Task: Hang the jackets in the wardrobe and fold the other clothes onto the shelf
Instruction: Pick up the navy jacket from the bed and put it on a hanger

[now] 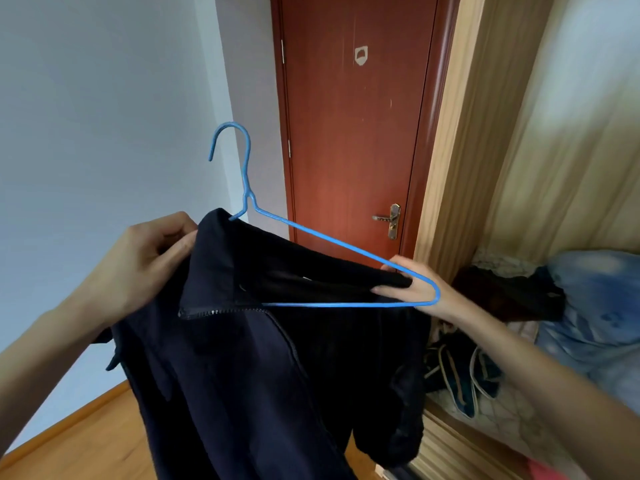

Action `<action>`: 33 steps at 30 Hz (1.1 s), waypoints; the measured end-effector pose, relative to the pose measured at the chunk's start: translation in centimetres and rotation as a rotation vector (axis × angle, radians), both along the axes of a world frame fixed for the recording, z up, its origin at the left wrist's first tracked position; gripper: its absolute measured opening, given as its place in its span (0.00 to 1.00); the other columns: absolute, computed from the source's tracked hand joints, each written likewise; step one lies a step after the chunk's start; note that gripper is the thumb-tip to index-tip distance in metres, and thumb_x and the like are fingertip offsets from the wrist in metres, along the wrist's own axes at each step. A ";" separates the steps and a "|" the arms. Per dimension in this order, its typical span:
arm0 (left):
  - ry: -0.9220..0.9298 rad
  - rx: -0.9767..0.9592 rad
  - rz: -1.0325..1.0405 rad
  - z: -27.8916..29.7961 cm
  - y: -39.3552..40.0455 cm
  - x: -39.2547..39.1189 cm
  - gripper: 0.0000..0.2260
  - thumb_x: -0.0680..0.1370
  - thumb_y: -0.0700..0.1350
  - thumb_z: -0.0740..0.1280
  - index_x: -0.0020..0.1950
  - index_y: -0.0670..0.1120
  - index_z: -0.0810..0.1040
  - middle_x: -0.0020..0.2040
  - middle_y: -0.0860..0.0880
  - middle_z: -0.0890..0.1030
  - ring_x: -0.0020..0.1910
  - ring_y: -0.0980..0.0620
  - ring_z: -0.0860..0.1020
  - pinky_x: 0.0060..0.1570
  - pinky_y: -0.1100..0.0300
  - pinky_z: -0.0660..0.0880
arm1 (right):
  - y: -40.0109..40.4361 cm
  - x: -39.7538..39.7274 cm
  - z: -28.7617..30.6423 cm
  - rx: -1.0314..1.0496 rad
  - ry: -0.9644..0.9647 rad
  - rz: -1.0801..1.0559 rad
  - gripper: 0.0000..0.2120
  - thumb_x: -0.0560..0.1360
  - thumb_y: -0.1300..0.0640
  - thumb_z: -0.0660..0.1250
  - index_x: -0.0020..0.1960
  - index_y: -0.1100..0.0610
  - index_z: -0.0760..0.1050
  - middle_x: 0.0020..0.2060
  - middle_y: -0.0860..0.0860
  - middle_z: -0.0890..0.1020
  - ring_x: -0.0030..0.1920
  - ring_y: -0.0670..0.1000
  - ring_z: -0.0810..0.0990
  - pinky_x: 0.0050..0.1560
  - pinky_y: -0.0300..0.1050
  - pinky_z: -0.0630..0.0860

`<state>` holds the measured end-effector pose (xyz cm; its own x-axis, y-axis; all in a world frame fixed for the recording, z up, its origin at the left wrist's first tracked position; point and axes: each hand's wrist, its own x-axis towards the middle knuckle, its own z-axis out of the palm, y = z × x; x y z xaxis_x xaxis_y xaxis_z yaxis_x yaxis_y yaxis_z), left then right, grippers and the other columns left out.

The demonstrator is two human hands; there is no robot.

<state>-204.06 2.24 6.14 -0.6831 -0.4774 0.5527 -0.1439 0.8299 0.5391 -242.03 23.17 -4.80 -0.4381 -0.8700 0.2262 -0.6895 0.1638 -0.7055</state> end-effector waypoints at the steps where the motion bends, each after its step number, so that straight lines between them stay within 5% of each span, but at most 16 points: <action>1: -0.007 0.001 0.001 -0.1 -0.4 0.2 0.21 0.79 0.65 0.60 0.49 0.48 0.79 0.36 0.50 0.82 0.35 0.52 0.76 0.40 0.53 0.74 | 0.1 -0.3 1.3 0.047 -0.002 0.012 0.23 0.66 0.30 0.77 0.53 0.43 0.80 0.48 0.43 0.84 0.52 0.47 0.82 0.56 0.47 0.76; 4: -0.029 -0.017 0.001 -0.8 -0.9 0.2 0.20 0.78 0.64 0.61 0.48 0.50 0.80 0.36 0.51 0.83 0.35 0.54 0.77 0.40 0.56 0.75 | 0.6 -0.8 5.4 0.012 0.019 0.010 0.18 0.69 0.34 0.77 0.54 0.41 0.82 0.55 0.40 0.84 0.60 0.47 0.82 0.66 0.51 0.75; 7: -0.057 -0.080 0.042 -1.9 -0.5 -0.6 0.17 0.78 0.63 0.63 0.43 0.52 0.82 0.36 0.52 0.83 0.35 0.49 0.79 0.37 0.58 0.74 | 0.8 -0.9 8.4 -0.099 0.050 0.006 0.09 0.74 0.49 0.78 0.54 0.42 0.83 0.55 0.44 0.85 0.58 0.48 0.84 0.65 0.51 0.77; 10: -0.032 -0.089 0.140 -2.6 -0.1 -1.8 0.16 0.75 0.64 0.65 0.41 0.54 0.81 0.33 0.54 0.81 0.32 0.52 0.74 0.37 0.56 0.72 | 1.5 -0.2 10.5 -0.162 0.103 -0.048 0.10 0.75 0.53 0.77 0.54 0.42 0.83 0.53 0.43 0.86 0.55 0.45 0.85 0.66 0.52 0.78; 17: 0.028 -0.046 0.091 -2.3 3.0 -4.9 0.11 0.79 0.54 0.73 0.41 0.49 0.81 0.32 0.52 0.82 0.29 0.52 0.74 0.33 0.58 0.72 | 3.2 2.2 12.6 -0.258 0.306 -0.166 0.08 0.79 0.57 0.71 0.57 0.47 0.81 0.46 0.35 0.82 0.45 0.37 0.80 0.48 0.21 0.69; 21: 0.043 -0.014 -0.059 -1.8 5.6 -7.1 0.13 0.81 0.51 0.71 0.39 0.49 0.79 0.31 0.54 0.79 0.28 0.58 0.70 0.31 0.64 0.71 | 4.0 3.8 13.7 -0.270 0.308 -0.161 0.11 0.81 0.58 0.69 0.62 0.49 0.80 0.50 0.40 0.81 0.45 0.24 0.75 0.48 0.18 0.69; 25: -0.006 -0.182 -0.042 -2.0 6.7 -9.0 0.12 0.78 0.57 0.66 0.39 0.52 0.75 0.33 0.55 0.78 0.31 0.54 0.73 0.35 0.54 0.74 | 5.0 6.0 15.2 -0.321 0.252 -0.132 0.12 0.80 0.59 0.68 0.60 0.47 0.79 0.52 0.38 0.83 0.55 0.32 0.78 0.54 0.23 0.71; 31: 0.220 -0.047 0.002 -1.8 7.2 -9.7 0.07 0.81 0.46 0.71 0.43 0.49 0.80 0.37 0.52 0.84 0.37 0.48 0.82 0.40 0.50 0.77 | 7.4 7.1 15.2 -0.198 0.020 0.155 0.13 0.83 0.48 0.67 0.67 0.48 0.79 0.57 0.42 0.85 0.60 0.41 0.83 0.65 0.44 0.76; 33: 0.233 0.002 -0.010 -1.4 7.2 -9.6 0.06 0.81 0.45 0.70 0.44 0.48 0.81 0.38 0.51 0.85 0.39 0.46 0.84 0.42 0.51 0.77 | 7.4 6.6 13.3 -0.181 0.227 0.141 0.18 0.86 0.45 0.59 0.72 0.47 0.76 0.57 0.42 0.82 0.61 0.45 0.79 0.67 0.48 0.73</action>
<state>-213.62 9.42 4.78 -0.5419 -0.4726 0.6950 -0.0074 0.8296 0.5583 -235.43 30.55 8.50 -0.2364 -0.8555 0.4606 -0.8396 -0.0588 -0.5400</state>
